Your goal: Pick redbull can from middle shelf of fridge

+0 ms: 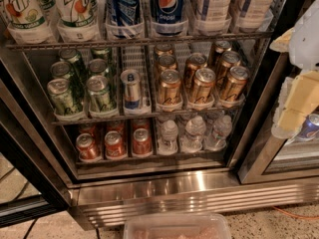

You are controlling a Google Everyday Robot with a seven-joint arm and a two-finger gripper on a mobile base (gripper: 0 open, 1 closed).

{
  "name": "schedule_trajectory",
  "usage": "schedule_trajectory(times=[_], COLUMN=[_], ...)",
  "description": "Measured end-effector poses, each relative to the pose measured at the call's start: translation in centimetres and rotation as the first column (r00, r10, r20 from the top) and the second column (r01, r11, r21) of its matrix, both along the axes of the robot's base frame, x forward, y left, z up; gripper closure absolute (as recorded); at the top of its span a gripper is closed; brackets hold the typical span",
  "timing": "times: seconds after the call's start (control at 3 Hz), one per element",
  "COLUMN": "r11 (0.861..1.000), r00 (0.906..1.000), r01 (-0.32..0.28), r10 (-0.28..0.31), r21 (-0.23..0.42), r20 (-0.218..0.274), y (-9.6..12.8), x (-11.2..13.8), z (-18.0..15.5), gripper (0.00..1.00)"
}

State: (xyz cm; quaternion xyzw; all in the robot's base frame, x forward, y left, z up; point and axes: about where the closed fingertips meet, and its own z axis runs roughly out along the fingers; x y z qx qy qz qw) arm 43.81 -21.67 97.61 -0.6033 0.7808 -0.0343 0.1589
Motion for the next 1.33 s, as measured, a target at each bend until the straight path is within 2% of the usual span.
schedule_trajectory(times=[0.33,0.67,1.0,1.33], r11=[1.0,0.999,0.994,0.983], r00=[1.0,1.0,0.9985,0.9912], r01=[0.0,-0.002,-0.027,-0.083], r10=[0.0,0.003,0.032,0.098], r21=[0.0,0.032,0.105,0.164], r20=[0.0,-0.01,-0.044,-0.089], y=[0.0,0.6,3.4,7.1], x=[0.0,-0.4,-1.3,-2.4], z=[0.0,-1.6,-6.1,-10.6], gripper=[0.0,0.0,0.0,0.0])
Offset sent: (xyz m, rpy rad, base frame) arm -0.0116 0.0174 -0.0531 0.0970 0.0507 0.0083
